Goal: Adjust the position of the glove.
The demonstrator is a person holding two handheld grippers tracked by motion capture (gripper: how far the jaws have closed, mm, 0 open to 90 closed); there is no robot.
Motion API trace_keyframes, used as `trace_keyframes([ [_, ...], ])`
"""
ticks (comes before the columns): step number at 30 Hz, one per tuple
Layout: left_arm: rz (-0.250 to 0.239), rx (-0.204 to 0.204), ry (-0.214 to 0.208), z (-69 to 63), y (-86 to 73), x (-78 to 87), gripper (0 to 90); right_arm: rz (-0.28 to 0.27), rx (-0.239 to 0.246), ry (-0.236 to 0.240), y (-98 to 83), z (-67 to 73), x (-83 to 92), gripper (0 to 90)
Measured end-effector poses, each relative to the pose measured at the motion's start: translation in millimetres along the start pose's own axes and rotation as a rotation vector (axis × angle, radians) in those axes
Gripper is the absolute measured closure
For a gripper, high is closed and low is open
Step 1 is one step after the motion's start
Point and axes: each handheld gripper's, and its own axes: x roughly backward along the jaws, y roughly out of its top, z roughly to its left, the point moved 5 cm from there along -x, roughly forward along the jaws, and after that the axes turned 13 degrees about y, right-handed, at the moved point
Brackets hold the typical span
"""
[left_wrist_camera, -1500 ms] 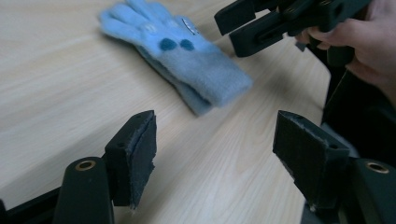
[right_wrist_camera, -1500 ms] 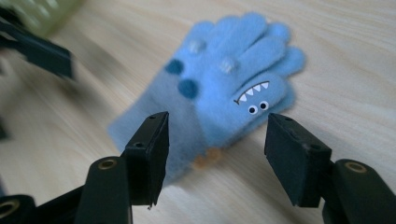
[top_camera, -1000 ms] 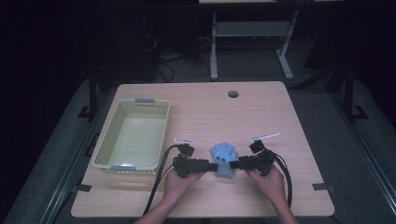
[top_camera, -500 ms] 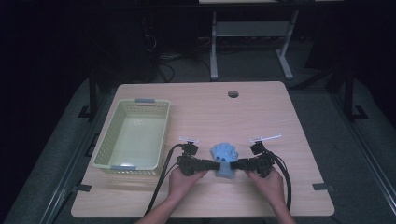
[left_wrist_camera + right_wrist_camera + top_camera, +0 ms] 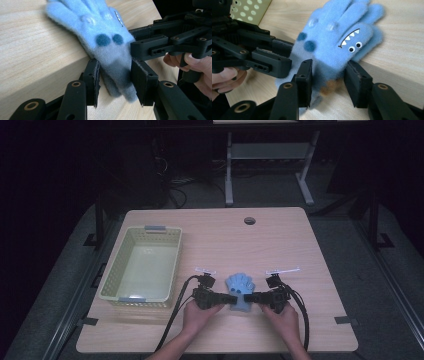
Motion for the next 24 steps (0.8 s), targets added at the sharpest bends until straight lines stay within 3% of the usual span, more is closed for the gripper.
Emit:
trace_keyframes([
  [8,0.010,-0.005,-0.012,-1.9,0.3,-2.1,60.7,-0.016,-0.006,-0.014,-1.5,2.0,-2.9,64.4],
  [13,0.015,0.020,-0.036,-1.1,0.4,-5.2,65.3,-0.035,-0.012,-0.012,-2.2,4.0,-7.3,68.9],
  [20,0.007,0.058,-0.071,1.9,2.8,-7.7,72.4,-0.037,-0.037,0.022,-1.6,1.5,-10.2,75.0],
  [24,-0.002,0.062,-0.075,1.9,4.2,-7.0,74.5,-0.051,-0.067,0.067,-2.3,-1.0,-8.5,77.2],
])
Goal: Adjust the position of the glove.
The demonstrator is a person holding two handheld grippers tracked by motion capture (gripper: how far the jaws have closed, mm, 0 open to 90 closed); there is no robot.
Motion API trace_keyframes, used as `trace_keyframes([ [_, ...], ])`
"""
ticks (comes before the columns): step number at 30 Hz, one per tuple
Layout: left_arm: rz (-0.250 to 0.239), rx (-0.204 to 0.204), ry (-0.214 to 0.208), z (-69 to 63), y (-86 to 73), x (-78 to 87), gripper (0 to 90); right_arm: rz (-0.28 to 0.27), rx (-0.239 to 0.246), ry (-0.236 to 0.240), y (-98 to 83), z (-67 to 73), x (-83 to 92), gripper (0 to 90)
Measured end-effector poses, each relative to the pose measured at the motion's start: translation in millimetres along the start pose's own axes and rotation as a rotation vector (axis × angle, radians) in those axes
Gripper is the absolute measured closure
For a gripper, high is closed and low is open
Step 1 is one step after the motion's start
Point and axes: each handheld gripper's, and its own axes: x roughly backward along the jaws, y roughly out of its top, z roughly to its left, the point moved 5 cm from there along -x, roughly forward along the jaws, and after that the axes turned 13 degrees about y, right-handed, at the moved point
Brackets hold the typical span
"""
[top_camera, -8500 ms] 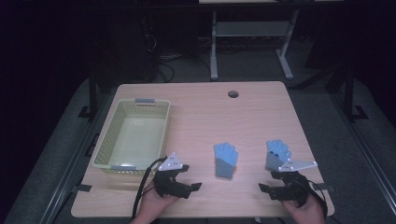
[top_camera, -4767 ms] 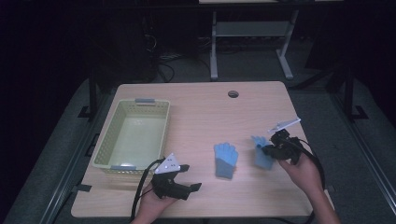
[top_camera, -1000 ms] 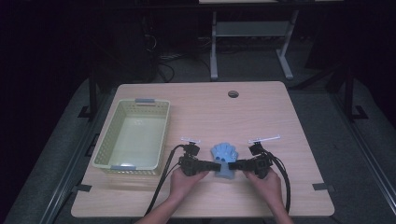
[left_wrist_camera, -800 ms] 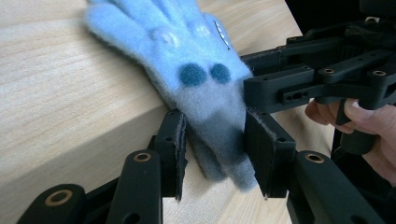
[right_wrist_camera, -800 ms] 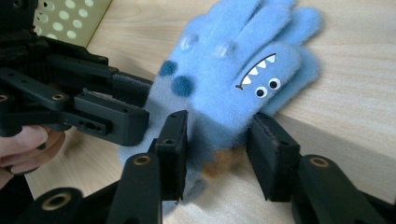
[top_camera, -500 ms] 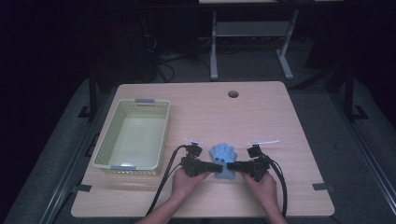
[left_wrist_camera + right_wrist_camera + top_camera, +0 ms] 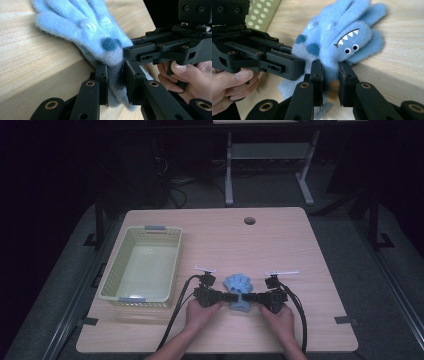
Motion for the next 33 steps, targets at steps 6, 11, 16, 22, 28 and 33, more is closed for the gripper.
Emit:
trace_keyframes([
  [6,-0.012,-0.019,-0.008,0.7,1.4,1.7,75.5,-0.007,0.014,-0.004,-0.1,2.5,1.7,78.0],
  [11,-0.023,-0.034,-0.010,-2.0,1.5,3.9,75.7,-0.019,0.012,0.003,-1.3,4.0,3.1,78.5],
  [16,-0.035,-0.039,-0.012,-4.4,2.3,7.2,75.9,-0.029,0.021,0.010,-0.9,7.6,5.4,78.6],
  [22,-0.063,-0.078,-0.005,-9.0,6.7,15.7,77.6,-0.045,0.062,0.007,2.4,16.7,8.6,78.7],
  [28,-0.085,-0.104,-0.029,-16.7,11.8,23.5,77.7,-0.077,0.086,0.028,6.1,26.9,18.0,79.2],
  [33,-0.094,-0.103,-0.040,-17.8,13.1,27.6,77.7,-0.085,0.105,0.033,7.8,32.3,19.7,79.3],
])
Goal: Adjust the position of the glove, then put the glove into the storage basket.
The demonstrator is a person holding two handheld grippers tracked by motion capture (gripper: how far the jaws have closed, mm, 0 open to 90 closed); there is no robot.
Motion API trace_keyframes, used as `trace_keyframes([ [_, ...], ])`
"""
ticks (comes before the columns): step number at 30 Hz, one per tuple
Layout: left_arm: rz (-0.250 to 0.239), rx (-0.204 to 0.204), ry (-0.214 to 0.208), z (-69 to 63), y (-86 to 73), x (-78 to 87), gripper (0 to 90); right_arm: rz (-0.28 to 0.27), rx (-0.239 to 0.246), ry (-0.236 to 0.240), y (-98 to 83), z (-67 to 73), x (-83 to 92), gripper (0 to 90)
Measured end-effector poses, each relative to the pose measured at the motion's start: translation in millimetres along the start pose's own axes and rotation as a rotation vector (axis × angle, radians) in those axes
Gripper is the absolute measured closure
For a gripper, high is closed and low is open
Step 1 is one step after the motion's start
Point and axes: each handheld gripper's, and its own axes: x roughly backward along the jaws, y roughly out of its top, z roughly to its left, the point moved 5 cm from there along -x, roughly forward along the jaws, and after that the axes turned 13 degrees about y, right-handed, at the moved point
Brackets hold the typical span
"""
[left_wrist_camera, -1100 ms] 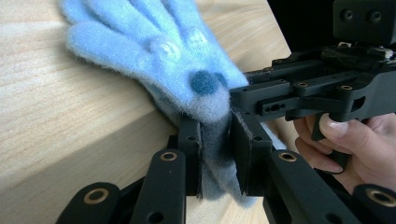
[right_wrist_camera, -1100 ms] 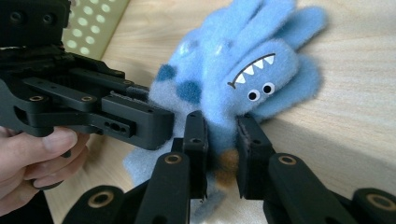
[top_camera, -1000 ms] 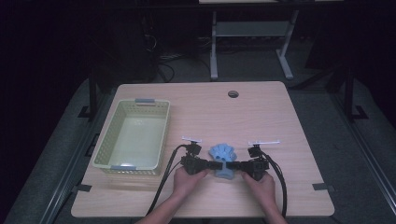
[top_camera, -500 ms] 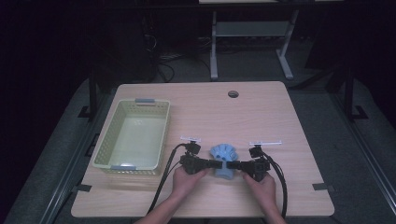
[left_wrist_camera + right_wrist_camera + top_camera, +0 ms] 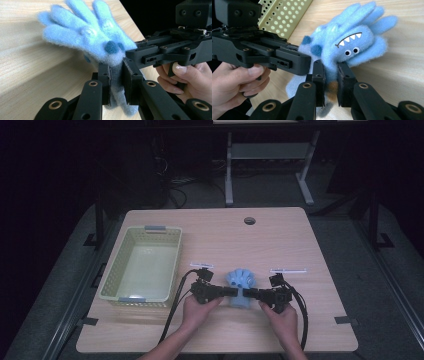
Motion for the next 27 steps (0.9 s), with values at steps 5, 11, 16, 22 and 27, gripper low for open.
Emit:
trace_keyframes([
  [5,-0.021,-0.022,-0.004,-4.0,5.4,9.3,77.7,-0.013,0.019,0.010,4.3,6.8,1.6,79.3],
  [11,-0.033,-0.036,0.001,-6.0,13.1,19.3,77.7,-0.027,0.041,0.026,12.9,16.4,1.8,79.3],
  [16,-0.030,-0.042,0.005,-6.7,17.4,25.5,77.7,-0.034,0.033,0.040,17.0,20.2,-0.4,79.3],
  [22,-0.049,-0.046,0.002,-5.9,22.3,34.4,77.6,-0.025,0.050,0.032,26.1,28.6,-2.5,79.3],
  [27,-0.065,-0.048,0.000,-5.4,26.5,44.1,77.6,-0.013,0.064,0.028,34.2,38.6,-5.1,79.3],
])
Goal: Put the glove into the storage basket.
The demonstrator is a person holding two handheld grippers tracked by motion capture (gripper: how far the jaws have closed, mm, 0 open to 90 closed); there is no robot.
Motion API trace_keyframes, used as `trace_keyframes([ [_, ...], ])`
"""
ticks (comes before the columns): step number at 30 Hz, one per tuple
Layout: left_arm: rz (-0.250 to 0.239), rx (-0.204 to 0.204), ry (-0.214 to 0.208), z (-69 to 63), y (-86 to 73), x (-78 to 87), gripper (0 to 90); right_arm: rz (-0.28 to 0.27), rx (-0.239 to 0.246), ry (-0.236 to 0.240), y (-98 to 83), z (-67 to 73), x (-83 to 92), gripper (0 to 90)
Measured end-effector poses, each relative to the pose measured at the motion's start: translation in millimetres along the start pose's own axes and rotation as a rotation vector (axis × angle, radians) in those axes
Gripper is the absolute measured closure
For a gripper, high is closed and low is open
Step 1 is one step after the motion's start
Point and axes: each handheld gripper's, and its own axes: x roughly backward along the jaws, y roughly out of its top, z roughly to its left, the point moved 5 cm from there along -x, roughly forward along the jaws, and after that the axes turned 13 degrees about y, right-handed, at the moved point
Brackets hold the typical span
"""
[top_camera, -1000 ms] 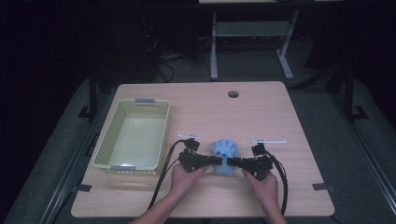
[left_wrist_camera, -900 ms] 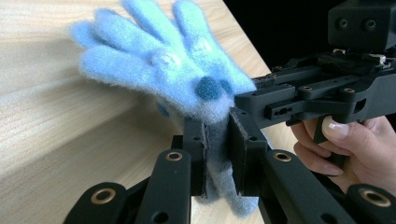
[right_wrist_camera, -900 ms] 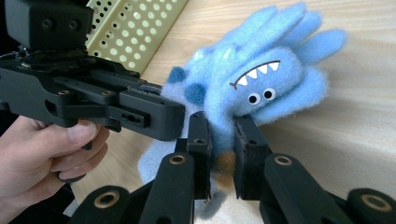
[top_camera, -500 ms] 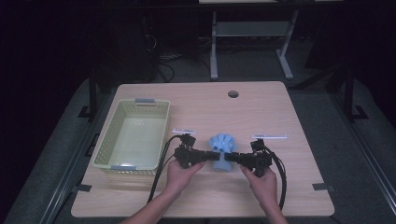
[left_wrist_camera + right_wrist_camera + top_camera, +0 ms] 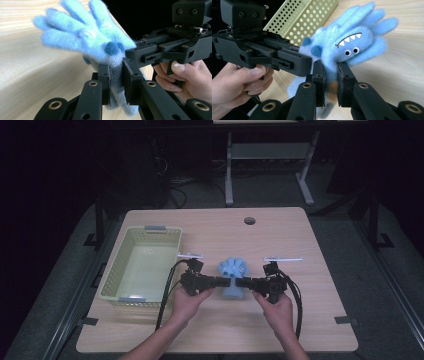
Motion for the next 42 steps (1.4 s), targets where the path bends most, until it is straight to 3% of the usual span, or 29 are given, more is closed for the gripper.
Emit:
trace_keyframes([
  [13,-0.029,0.001,0.014,10.7,8.9,33.7,77.5,0.032,0.048,0.010,22.3,22.9,-21.0,79.2],
  [24,-0.041,-0.004,0.050,25.3,15.7,61.9,77.6,0.032,0.051,0.066,34.1,36.0,-46.8,79.3],
  [42,-0.072,0.037,0.073,59.9,21.9,108.3,78.8,0.052,0.095,0.121,57.1,58.0,-96.5,79.6],
])
